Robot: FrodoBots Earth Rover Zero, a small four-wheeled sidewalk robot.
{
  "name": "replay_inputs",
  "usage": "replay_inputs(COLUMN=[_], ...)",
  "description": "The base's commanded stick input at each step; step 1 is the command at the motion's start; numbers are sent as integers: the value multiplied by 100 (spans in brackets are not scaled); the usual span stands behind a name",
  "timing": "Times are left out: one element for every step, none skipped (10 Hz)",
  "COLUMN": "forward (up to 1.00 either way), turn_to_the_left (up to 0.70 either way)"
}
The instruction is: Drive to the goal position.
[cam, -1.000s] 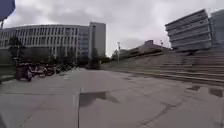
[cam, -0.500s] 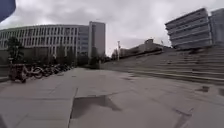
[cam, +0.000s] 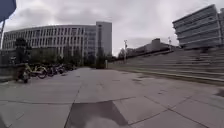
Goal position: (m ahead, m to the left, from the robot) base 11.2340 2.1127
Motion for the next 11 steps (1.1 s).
replay_inputs(forward=[70,70,70,70,70,70,70,70,70,70,70], turn_to_the_left=[35,35,28,9,2,2,2,3,3,3,3])
